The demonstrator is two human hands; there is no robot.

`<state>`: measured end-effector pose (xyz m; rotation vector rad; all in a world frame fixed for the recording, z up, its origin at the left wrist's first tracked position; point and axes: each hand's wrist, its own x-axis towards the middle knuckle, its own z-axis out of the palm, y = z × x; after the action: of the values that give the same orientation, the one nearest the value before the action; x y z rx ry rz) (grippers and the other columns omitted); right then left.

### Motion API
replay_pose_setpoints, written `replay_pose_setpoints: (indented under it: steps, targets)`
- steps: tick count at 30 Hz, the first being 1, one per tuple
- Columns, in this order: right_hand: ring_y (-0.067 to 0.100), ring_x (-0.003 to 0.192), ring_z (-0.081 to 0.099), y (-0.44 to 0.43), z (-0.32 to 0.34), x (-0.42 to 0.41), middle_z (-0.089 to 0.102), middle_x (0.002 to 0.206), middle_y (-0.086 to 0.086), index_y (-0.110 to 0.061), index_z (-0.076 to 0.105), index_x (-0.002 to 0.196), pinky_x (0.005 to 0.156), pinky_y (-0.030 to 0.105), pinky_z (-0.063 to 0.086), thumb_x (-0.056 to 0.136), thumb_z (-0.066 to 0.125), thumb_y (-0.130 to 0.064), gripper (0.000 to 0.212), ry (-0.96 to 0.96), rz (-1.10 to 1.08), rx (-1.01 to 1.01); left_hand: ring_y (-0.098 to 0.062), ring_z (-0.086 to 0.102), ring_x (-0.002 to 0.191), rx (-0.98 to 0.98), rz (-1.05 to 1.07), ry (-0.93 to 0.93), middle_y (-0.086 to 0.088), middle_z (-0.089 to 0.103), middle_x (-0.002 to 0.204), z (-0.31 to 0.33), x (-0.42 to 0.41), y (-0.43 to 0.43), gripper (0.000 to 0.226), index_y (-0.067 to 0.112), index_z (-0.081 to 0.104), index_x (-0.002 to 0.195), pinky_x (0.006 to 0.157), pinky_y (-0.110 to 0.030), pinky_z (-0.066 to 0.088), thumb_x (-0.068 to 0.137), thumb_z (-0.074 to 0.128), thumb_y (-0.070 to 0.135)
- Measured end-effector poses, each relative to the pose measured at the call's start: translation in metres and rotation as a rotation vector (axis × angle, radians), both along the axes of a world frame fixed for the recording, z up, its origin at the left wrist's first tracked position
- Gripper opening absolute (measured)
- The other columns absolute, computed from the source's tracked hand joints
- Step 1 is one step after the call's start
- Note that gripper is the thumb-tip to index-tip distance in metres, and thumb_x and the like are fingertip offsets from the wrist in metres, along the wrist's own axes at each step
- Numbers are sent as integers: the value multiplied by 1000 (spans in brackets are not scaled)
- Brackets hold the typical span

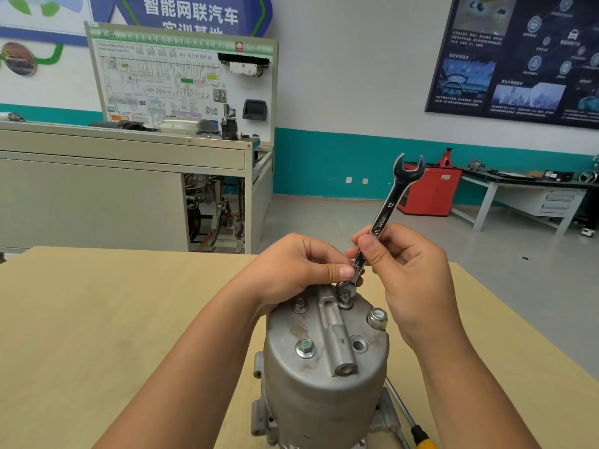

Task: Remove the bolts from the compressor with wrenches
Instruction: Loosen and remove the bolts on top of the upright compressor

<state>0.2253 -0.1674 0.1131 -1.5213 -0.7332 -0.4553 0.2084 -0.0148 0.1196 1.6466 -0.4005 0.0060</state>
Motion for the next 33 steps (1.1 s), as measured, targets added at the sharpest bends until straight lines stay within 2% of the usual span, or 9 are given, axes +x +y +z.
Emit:
replay_pose_setpoints:
  steps: [9, 13, 19, 24, 27, 30, 33]
  targets:
    - [3, 67, 64, 2, 2, -14, 69, 73, -15, -33, 64, 78, 63, 13, 49, 88, 62, -19, 18, -110, -159, -49, 5, 65, 93, -45, -57, -22, 7, 74, 74, -1, -1, 0, 9, 23, 76, 61, 75, -8, 47, 64, 69, 19]
    - [3, 67, 64, 3, 2, -15, 70, 73, -14, -32, 64, 78, 63, 14, 49, 87, 62, -18, 17, -115, -166, -51, 6, 66, 81, -51, -62, -26, 8, 72, 68, -1, -1, 2, 11, 23, 76, 61, 71, -9, 48, 65, 68, 17]
    - [5, 67, 64, 2, 2, -16, 69, 73, -14, -33, 64, 78, 63, 15, 49, 88, 62, -19, 17, -130, -168, -62, 6, 66, 77, -14, -58, -42, 9, 72, 68, -1, 0, 2, 9, 24, 75, 61, 70, -8, 47, 65, 69, 20]
    - [8, 67, 63, 1, 1, -16, 69, 73, -14, -34, 64, 79, 63, 22, 51, 85, 61, -27, 10, -135, -178, -65, 6, 64, 65, 39, -5, -63, 11, 70, 64, -2, 0, 2, 7, 26, 75, 60, 64, -9, 46, 65, 71, 23]
    - [8, 68, 63, 0, -3, -16, 69, 73, -13, -32, 65, 79, 65, 25, 52, 88, 62, -20, 15, -130, -178, -70, 7, 63, 61, 73, -7, -80, 11, 69, 60, -2, 2, 3, 22, 23, 73, 62, 60, -7, 45, 76, 71, 7]
    - [6, 68, 64, 0, -4, -17, 70, 74, -14, -33, 65, 79, 63, 17, 51, 87, 62, -24, 13, -135, -170, -62, 8, 63, 62, 96, -29, -81, 11, 69, 60, -2, 0, 3, 23, 19, 71, 67, 60, -6, 44, 81, 67, 1]
    - [4, 66, 64, -1, -1, -17, 70, 74, -12, -33, 65, 77, 60, 11, 48, 82, 58, -33, 9, -80, -128, -36, 2, 64, 64, 102, -49, -82, 9, 71, 66, -2, 0, 4, 9, 16, 71, 74, 63, -10, 46, 80, 67, 10]
